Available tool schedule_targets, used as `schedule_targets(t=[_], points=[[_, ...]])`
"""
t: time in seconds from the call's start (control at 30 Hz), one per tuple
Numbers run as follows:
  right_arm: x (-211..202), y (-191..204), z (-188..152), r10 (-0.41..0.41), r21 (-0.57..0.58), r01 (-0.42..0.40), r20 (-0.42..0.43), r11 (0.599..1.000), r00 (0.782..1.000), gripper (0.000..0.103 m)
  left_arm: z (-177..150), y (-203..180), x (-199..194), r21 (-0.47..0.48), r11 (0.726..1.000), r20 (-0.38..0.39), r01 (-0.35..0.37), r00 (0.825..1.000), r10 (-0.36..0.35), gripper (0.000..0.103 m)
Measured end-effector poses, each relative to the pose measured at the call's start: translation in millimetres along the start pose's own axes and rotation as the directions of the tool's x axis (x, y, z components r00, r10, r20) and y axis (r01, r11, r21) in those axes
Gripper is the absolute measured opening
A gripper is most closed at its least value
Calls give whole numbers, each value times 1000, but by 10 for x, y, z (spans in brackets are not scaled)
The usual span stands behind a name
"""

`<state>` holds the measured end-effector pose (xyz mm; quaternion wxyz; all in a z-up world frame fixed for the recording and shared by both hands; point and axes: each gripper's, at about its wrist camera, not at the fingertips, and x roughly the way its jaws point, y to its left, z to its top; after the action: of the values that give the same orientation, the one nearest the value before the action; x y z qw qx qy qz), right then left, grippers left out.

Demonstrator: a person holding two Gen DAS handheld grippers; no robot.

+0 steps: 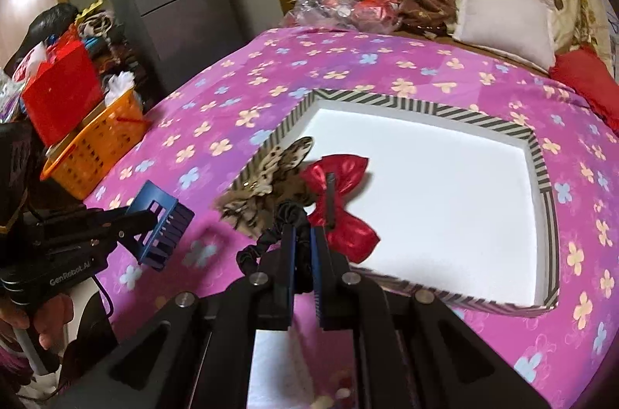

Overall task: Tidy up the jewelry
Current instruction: 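Lower the blue claw clip and black scrunchie into the tray and open both tools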

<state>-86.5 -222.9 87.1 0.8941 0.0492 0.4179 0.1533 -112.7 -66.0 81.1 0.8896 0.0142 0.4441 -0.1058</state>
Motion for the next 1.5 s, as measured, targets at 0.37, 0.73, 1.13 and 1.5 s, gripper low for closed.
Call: schedule_targets(t=[0.37,0.73,1.13,1.5], points=[[179,-256,272,-17,49,16,9,999,1000,8,482,-144,224,29,1000,33,-10,999,9,14],[603,-601,768,-38,143,39,-13,989,999,8,1117,-231,765,-55,993,-21,103,994,-104,14],[1323,-993,786,-31,269,61,-115,961,993,9,1290,-311,1541,-75,997,-107,32,993,-40,14],[1049,-1041,680,10,320,14,-73,947,997,44,1321,-246,1443,-90,994,-80,69,994,-77,35]])
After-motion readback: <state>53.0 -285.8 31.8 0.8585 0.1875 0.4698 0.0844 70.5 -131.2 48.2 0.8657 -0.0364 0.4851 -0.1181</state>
